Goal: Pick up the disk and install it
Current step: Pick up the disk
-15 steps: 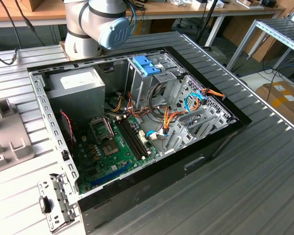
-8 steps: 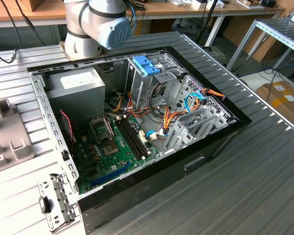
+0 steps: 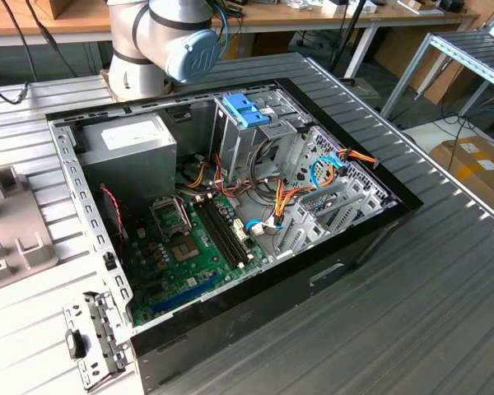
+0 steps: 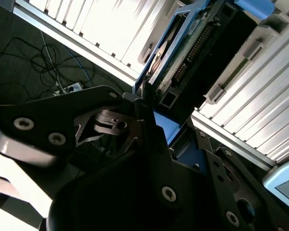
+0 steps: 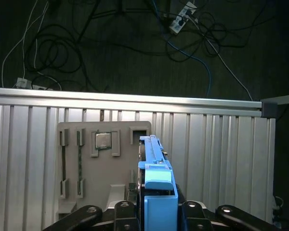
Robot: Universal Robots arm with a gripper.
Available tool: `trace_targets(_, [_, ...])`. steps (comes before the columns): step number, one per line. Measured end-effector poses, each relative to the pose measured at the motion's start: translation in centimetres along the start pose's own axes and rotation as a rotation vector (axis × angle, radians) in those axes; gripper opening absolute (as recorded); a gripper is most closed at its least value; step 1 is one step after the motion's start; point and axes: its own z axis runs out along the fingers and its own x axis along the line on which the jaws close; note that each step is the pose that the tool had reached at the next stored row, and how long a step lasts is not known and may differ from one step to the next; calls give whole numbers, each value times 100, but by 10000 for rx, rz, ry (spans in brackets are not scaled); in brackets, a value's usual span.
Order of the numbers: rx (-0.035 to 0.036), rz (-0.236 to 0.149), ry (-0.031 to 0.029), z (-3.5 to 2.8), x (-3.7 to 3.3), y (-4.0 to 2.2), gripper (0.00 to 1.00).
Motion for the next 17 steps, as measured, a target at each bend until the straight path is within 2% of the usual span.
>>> trace_targets(17, [0,0,0,-147,-7,5,37])
